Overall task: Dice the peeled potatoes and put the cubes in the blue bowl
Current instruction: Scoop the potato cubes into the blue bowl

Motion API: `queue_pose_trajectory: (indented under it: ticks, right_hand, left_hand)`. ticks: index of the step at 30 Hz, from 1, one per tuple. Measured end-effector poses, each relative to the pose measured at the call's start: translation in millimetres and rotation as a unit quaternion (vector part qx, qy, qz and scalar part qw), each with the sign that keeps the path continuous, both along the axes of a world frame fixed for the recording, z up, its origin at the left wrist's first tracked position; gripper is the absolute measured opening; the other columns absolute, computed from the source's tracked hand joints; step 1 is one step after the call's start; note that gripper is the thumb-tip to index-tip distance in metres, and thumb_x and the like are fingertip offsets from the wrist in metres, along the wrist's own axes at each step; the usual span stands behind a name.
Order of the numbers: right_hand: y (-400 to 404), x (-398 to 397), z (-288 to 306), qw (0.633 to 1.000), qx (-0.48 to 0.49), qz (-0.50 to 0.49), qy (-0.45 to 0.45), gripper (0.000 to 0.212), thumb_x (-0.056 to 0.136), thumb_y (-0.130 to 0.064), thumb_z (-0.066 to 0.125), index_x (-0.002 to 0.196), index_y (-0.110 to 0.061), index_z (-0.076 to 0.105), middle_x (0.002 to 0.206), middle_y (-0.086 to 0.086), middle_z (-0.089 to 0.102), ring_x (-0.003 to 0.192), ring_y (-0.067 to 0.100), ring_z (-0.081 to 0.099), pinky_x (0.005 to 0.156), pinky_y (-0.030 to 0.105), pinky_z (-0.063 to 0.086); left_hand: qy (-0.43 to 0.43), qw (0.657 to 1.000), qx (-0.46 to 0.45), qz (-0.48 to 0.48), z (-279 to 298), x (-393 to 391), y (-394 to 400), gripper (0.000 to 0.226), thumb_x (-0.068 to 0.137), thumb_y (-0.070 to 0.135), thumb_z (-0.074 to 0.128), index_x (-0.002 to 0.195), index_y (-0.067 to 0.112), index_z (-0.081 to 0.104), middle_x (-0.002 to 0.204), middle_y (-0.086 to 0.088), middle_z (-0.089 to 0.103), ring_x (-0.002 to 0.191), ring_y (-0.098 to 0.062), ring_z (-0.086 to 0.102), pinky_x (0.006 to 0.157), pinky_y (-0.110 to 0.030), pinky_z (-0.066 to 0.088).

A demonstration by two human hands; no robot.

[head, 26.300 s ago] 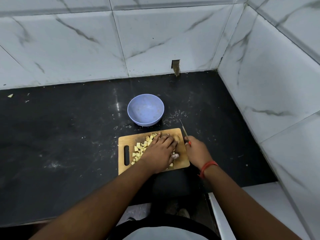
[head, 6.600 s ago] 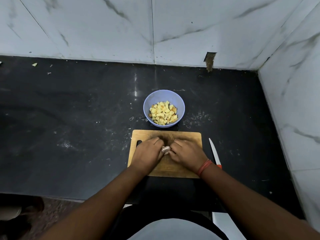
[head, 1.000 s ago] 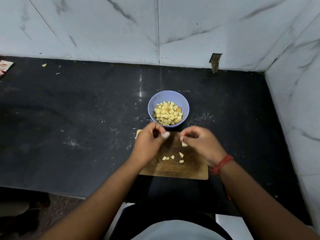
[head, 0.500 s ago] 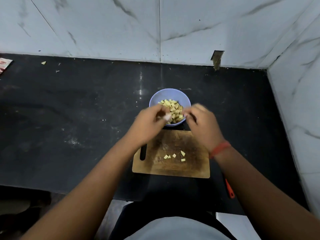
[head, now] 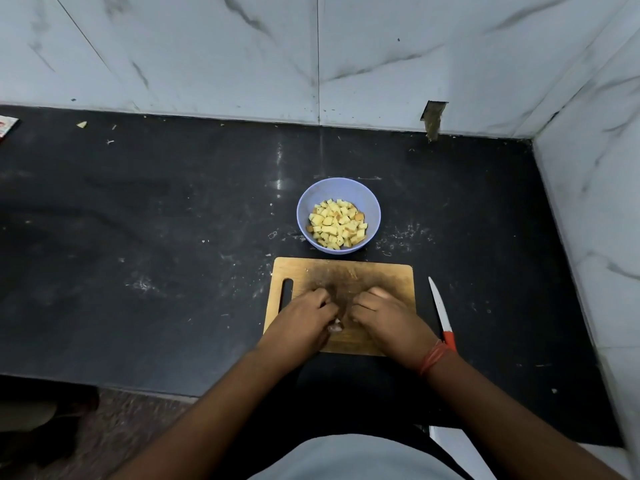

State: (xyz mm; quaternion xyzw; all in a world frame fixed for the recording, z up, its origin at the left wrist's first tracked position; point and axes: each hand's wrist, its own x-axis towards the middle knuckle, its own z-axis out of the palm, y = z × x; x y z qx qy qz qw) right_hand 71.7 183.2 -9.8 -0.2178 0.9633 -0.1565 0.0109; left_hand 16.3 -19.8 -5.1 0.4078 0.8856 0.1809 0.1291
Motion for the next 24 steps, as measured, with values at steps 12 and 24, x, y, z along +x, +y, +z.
queue_pose_trajectory:
  ticks: [12,24]
  right_hand:
    - [-3.3,-7.4,27.0,0.928,-0.259,-0.248,-0.105,0.012,0.084,-0.011,0.07,0.085,-0.023,0.07,0.089,-0.014,0.061,0.084,0.001,0.058,0.077,0.022,0.05]
    - [-2.4,-137.1,85.7,0.919,-0.256,-0.293,-0.065,0.02,0.089,-0.004,0.06,0.097,-0.018,0.072,0.097,-0.002,0.071,0.091,0.012,0.066,0.088,0.029,0.052]
  left_hand:
    - [-0.037,0.998,0.033,0.028,4.9,3.3,-1.0,0.015,0.093,0.018,0.061,0.107,0.015,0.062,0.107,-0.003,0.054,0.098,-0.022,0.056,0.078,-0.034,0.045]
    - [-0.024,0.975,0.108,0.191,73.2,-119.5,46.8,0.015,0.094,0.021,0.067,0.108,0.014,0.068,0.105,-0.005,0.061,0.097,-0.023,0.062,0.085,-0.037,0.05]
